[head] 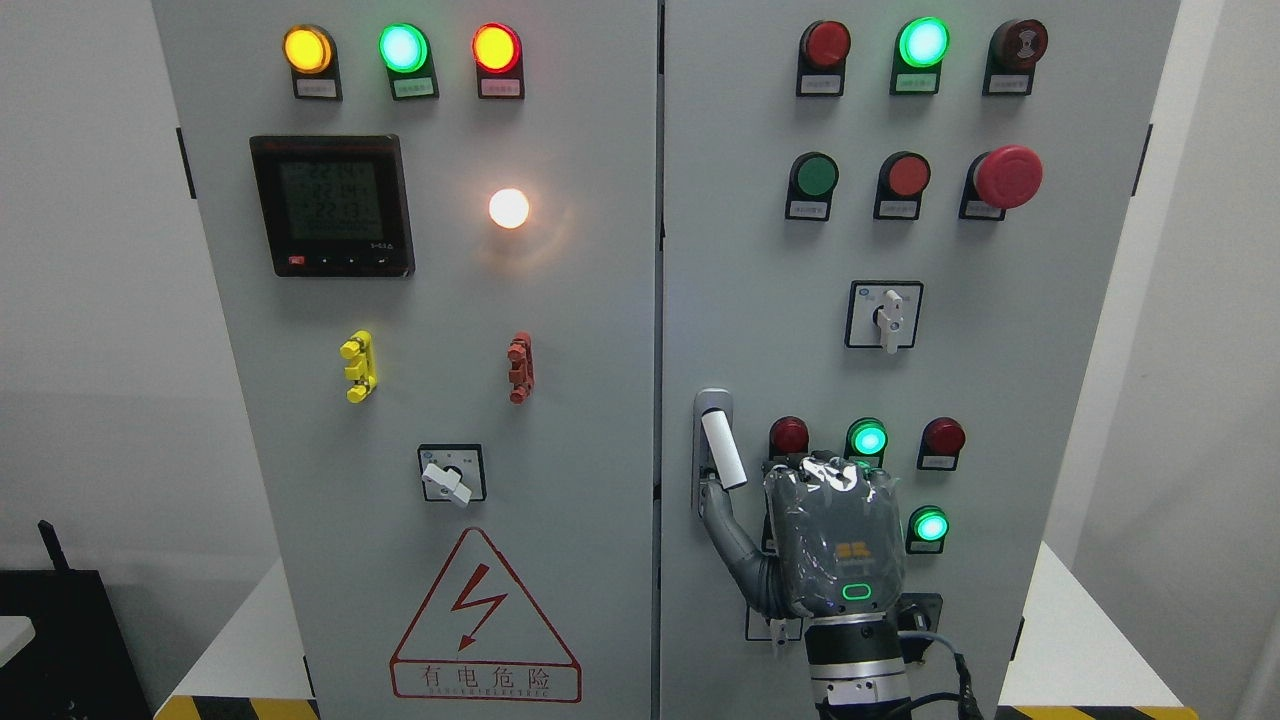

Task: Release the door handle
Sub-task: 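Keep the right hand closed around the silver door handle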

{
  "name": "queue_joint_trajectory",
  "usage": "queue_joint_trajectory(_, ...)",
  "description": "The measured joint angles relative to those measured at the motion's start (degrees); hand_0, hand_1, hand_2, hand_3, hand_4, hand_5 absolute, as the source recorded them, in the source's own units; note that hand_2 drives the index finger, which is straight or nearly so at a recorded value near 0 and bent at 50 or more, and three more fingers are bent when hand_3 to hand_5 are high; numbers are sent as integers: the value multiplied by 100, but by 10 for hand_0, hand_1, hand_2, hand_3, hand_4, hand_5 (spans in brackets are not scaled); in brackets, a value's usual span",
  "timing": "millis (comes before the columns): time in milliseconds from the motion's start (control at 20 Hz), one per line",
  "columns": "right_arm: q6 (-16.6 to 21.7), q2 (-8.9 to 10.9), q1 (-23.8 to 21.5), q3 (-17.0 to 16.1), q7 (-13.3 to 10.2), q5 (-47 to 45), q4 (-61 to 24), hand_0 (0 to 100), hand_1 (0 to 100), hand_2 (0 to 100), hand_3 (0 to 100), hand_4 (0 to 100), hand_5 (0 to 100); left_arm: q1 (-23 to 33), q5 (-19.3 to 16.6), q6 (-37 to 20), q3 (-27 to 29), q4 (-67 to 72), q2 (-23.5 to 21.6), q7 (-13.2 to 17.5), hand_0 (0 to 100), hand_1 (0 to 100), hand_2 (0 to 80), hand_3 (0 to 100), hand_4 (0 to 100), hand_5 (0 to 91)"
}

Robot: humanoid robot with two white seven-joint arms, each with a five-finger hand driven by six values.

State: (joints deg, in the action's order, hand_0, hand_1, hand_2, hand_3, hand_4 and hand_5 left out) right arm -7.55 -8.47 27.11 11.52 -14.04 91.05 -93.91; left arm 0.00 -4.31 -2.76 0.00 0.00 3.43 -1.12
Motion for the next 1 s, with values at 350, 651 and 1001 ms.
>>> queue_joint_trajectory(350, 0, -15, -16, -10, 0, -2, -18, 519, 43, 940, 1000, 981, 965, 0, 0, 23, 0, 0, 0, 0, 120, 389, 0, 0, 0, 0)
queue_joint_trajectory(651, 16, -21, -21, -23, -20, -3, -26, 520, 43, 941, 1000, 980, 966, 0, 0, 19, 0, 0, 0, 0, 120, 389, 0, 0, 0, 0)
queue_joint_trajectory(1001, 16, -26, -21, -46, -15, -6, -34, 522, 43, 942, 1000, 980, 968, 0, 0, 6, 0, 0, 0, 0, 120, 389, 0, 0, 0, 0)
